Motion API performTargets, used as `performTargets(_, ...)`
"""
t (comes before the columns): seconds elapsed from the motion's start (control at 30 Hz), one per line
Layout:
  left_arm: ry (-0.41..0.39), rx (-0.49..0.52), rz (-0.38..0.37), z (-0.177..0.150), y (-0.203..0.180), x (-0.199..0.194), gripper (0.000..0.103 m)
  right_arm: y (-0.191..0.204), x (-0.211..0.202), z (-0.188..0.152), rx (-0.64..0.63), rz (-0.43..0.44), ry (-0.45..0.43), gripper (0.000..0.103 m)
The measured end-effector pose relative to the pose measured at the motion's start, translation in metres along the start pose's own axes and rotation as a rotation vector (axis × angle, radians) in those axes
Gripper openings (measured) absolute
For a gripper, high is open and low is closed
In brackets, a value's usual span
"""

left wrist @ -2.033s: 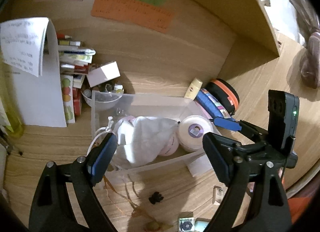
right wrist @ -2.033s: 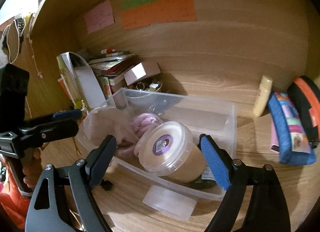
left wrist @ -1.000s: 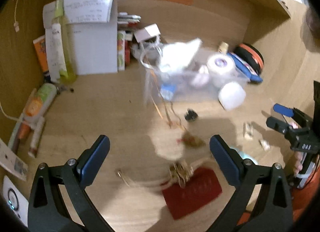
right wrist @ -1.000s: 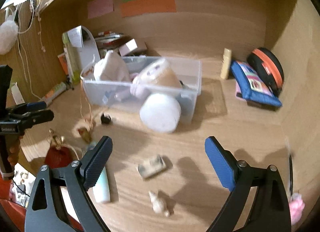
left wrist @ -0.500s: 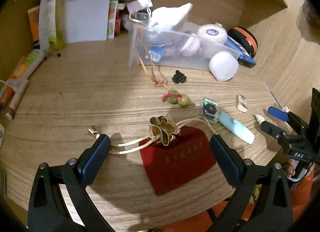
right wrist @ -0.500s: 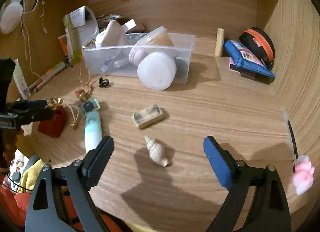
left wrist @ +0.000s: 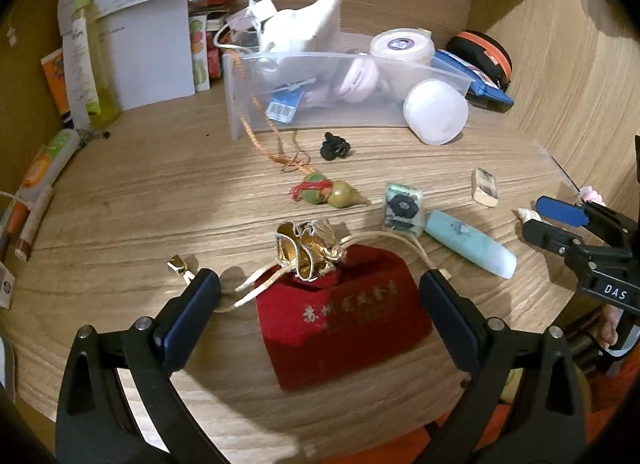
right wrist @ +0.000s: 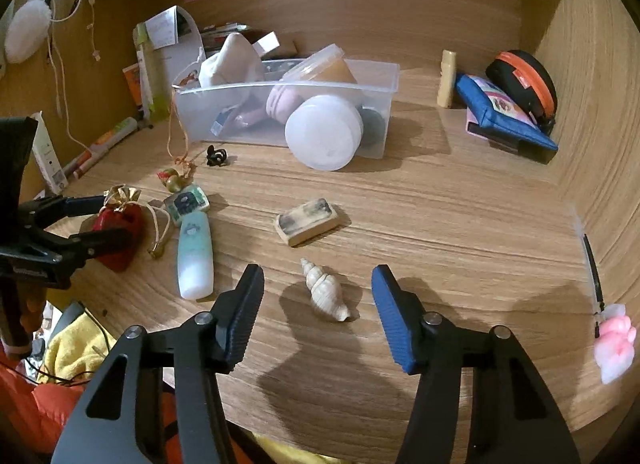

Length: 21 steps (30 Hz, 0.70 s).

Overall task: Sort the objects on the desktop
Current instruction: 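Grasp the red velvet pouch with the left tool while the right tool grasps the spiral seashell, then carry the red pouch and seashell into the clear bin and open both tools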

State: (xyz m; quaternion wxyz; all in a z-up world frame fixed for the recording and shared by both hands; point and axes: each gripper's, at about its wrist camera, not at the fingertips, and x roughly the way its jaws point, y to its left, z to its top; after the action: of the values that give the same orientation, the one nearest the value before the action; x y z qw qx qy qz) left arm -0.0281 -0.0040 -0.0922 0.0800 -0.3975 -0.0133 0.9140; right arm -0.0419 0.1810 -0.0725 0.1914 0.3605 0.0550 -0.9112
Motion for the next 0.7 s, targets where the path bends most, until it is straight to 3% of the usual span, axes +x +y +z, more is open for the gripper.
performTargets(0.07,0.001,0.007,-0.016,0.003,-0.005,0.002,0.101,-0.001,0.003,-0.001,0.007,-0.009,0.008,0.052)
performTargets(0.27,-0.007,0.082,-0.001,0.006,-0.02,0.009,0.084,-0.001,0.003,-0.003,0.0,0.006,0.007,0.033)
performTargets(0.47,-0.028,0.083,-0.022,0.006,-0.018,0.007,0.065,-0.006,0.004,-0.002,0.024,0.037,0.007,0.019)
performTargets(0.57,-0.031,0.11,-0.035,0.004,-0.017,0.003,0.053,-0.009,0.006,0.001,0.049,0.079,0.024,0.016)
performTargets(0.67,-0.034,0.123,-0.034,0.006,-0.014,-0.001,0.026,-0.012,0.008,0.004,0.066,0.115,0.034,0.016)
performTargets(0.7,-0.031,0.117,-0.041,0.007,-0.011,-0.002,0.024,-0.012,0.008,0.005,0.067,0.122,0.034,0.016)
